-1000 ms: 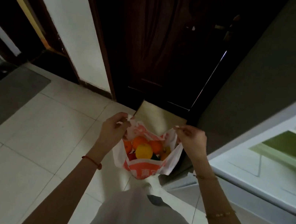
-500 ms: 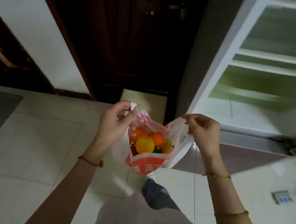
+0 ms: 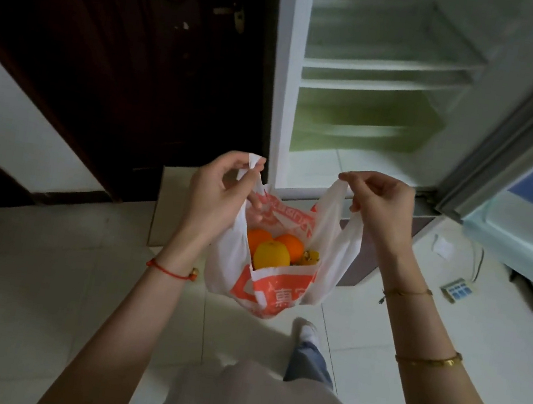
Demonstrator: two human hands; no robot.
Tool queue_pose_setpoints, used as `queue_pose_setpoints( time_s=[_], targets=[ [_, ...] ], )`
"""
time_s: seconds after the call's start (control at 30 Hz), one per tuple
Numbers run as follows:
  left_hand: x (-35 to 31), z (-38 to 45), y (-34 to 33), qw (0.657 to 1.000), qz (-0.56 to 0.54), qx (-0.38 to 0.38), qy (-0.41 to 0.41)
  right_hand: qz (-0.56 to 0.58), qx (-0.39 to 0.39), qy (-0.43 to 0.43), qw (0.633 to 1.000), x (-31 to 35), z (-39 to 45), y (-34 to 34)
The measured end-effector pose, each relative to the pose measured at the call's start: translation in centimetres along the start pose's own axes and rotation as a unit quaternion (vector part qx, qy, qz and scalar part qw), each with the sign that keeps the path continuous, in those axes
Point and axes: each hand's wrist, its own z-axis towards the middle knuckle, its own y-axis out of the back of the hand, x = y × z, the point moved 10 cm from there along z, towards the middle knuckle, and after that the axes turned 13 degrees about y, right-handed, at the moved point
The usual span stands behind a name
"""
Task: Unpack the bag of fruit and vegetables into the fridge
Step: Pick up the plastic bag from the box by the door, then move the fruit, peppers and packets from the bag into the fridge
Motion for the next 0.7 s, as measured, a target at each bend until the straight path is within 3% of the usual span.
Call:
queue_pose_setpoints(
  time_s=[0.27, 0.7],
  targets=[
    [-5.6, 3.7, -8.4, 0.999, -0.030, -0.001, -0.016, -0.004, -0.020, 0.046, 0.999, -0.1, 7.7, 6.8],
    [-14.1, 12.5, -14.6, 0.984, -0.030, -0.143, -0.098, 0.019, 0.025, 0.140, 0.990, 1.3, 25.7, 10.5]
  ],
)
